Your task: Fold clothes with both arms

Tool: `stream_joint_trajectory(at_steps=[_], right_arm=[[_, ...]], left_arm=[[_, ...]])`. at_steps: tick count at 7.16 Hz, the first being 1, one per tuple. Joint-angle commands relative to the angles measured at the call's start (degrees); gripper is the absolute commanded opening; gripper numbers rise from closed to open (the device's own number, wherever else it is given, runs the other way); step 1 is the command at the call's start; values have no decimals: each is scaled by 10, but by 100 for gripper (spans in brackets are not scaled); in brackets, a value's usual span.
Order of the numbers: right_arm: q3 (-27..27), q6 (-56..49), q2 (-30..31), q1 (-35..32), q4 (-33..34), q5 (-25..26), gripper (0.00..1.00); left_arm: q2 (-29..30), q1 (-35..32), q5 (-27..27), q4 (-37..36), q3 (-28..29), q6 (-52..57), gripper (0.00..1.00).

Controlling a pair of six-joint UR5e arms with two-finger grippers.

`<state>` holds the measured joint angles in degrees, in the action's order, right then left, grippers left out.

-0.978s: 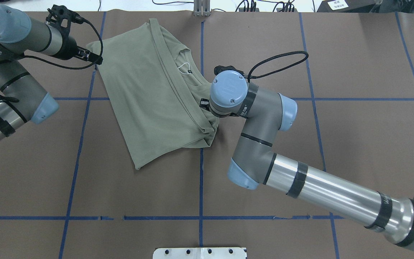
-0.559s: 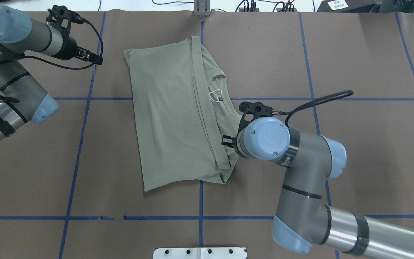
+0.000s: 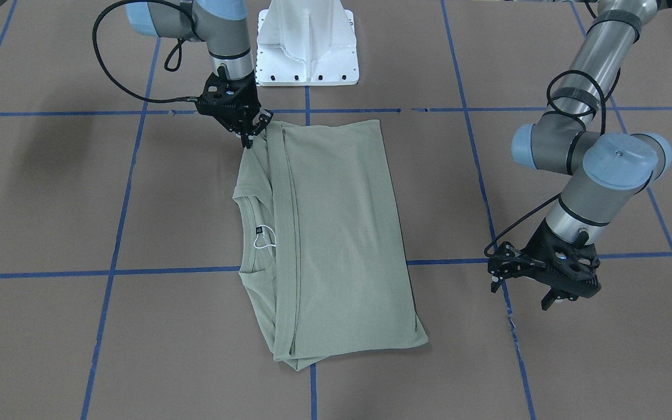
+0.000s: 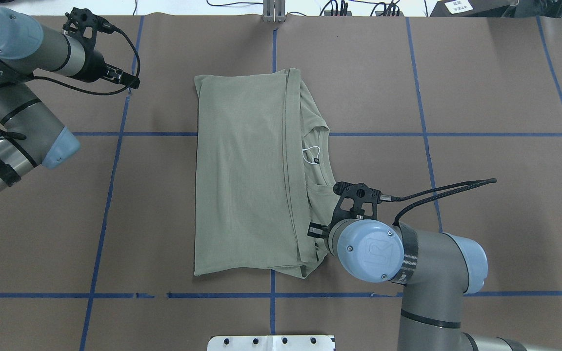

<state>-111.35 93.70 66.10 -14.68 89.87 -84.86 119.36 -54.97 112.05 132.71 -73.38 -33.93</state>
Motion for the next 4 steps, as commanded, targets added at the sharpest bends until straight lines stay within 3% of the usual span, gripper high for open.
stream_joint_trajectory(at_steps=[1,3,4], right_arm=[[-1,-4,-4,12,11,19,100],[15,-125,-34,-44,26,-17,100],[71,-155,-93,-74,52,-55,100]], left_arm=[[0,3,0,0,-3,-3,100],[1,4,3,0,-5,-12,100],[1,3,4,0,-5,-11,100]])
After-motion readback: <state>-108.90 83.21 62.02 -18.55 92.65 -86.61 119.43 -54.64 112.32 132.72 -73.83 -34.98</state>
